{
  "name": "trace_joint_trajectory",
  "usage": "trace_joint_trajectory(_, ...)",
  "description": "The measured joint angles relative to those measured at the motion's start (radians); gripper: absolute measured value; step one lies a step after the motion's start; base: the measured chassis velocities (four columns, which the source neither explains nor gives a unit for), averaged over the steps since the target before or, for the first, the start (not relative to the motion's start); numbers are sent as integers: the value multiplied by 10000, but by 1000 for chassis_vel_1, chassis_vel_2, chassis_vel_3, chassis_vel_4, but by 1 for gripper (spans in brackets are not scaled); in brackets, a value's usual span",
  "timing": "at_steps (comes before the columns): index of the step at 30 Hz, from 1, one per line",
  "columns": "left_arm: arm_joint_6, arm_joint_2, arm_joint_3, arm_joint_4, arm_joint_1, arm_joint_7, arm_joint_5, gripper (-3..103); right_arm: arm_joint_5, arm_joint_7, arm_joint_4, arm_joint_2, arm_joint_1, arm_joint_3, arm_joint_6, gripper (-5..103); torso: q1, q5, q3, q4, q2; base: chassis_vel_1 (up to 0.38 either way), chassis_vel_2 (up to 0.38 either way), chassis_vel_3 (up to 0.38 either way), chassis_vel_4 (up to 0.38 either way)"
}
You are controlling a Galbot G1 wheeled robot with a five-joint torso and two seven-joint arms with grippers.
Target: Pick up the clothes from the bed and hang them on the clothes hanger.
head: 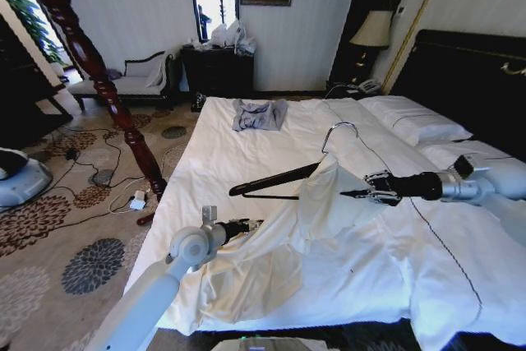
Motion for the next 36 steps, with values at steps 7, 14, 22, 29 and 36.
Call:
trace_joint_trajectory(7, 0, -88, -172, 96, 107, 33, -407, 26, 34, 40, -80, -2, 82, -29, 38, 19, 0, 0, 0, 0, 0, 0, 0, 0, 0)
trace_joint_trajectory(14, 0, -270, -600, 211, 107, 151, -539, 5, 79, 64, -93, -2, 86, -25, 90, 19, 0, 0, 1, 0, 0, 0, 0, 0, 0)
trace_joint_trajectory(22, -18, -286, -1520, 302, -161, 267, -985, 1, 87, 248, 16, -35, 23, 21, -90, 19, 1, -1, 1, -1, -1, 0, 0, 0, 0)
trace_joint_trajectory(29, -184, -35, -2439, 278, -597, 364, -1446, 1, -229, 696, 132, 6, -40, 23, -326, 19, 0, -1, 1, 0, -1, 0, 0, 0, 0)
trace_joint_trajectory(36, -326, 190, -3197, 196, -1151, 402, -1850, 1, -472, 1792, 370, 197, -252, -88, -742, 19, 1, 0, 1, -1, -1, 0, 0, 0, 0)
